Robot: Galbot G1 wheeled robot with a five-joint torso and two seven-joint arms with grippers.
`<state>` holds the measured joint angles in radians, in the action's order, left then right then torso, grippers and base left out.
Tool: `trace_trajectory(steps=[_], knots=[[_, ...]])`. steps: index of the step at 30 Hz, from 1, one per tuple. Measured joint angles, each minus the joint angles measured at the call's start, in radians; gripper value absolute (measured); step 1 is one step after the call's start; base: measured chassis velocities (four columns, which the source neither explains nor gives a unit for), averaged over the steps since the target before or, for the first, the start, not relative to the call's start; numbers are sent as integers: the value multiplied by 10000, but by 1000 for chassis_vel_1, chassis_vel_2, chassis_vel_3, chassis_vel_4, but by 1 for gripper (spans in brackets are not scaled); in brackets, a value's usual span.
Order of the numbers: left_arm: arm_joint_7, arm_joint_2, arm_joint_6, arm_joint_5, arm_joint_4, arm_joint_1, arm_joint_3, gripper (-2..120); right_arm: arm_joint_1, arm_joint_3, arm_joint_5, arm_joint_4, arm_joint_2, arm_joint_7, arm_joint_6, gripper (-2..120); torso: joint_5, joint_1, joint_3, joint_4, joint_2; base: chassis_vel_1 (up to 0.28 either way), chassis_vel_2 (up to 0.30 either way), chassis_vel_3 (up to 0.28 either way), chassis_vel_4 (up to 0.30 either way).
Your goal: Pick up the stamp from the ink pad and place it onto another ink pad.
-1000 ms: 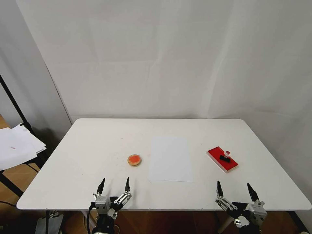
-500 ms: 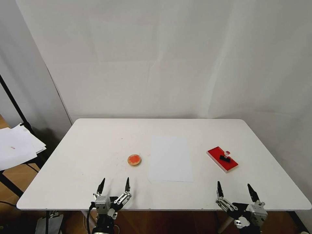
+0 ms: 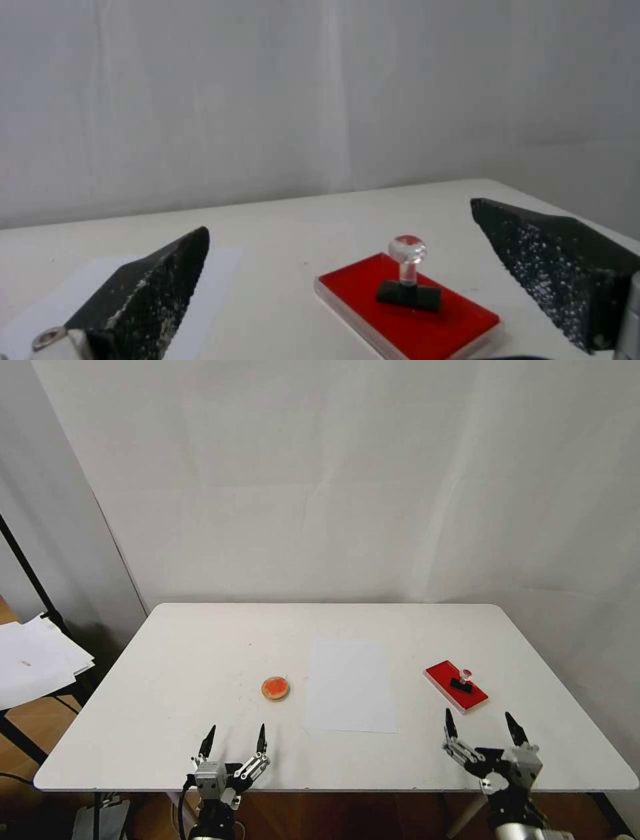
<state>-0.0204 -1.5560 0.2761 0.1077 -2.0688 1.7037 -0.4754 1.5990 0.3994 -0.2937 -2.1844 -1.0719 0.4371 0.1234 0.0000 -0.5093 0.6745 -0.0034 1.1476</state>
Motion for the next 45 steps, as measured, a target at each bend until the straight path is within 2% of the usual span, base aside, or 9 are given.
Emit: trace_trajectory(steps=[11,19,31,36,39,40,43,44,45], knots=[[0,-1,0,0,0,0,-1,102,-2269,-587,-1036,2616,296,-168,189,100,0,0,1,-3,0,0,0,0,0],[-1,0,0,0,0,0,0,102,-3307,-727,-1593,3410,452,-182,112,100,-1,0,0,-1,-1,0,0,0,0],[0,-1,0,0,0,1,0,102,-3393,-817,-1615,3701,344,-169,117,99,0,1,-1,-3,0,0,0,0,0],[0,-1,0,0,-1,0,0,102,-3346,-781,-1572,3724,343,-129,120,87,-1,1,-1,-3,0,0,0,0,0],[-1,-1,0,0,0,0,0,102,-3326,-781,-1534,3731,298,11,117,70,-1,1,-1,-3,0,0,0,0,0],[-1,-1,0,0,0,0,0,102,-3326,-781,-1534,3731,298,11,117,70,-1,1,-1,-3,0,0,0,0,0],[0,-1,0,0,0,0,0,102,-3299,-783,-1526,3730,278,54,104,57,-1,1,-1,-2,0,0,0,0,0],[0,-1,0,0,0,0,0,102,-3299,-783,-1526,3730,278,54,104,57,-1,1,-1,-2,0,0,0,0,0],[0,-1,0,0,0,0,0,102,-3292,-783,-1524,3727,275,71,98,51,-1,1,-1,-2,0,0,0,0,0]])
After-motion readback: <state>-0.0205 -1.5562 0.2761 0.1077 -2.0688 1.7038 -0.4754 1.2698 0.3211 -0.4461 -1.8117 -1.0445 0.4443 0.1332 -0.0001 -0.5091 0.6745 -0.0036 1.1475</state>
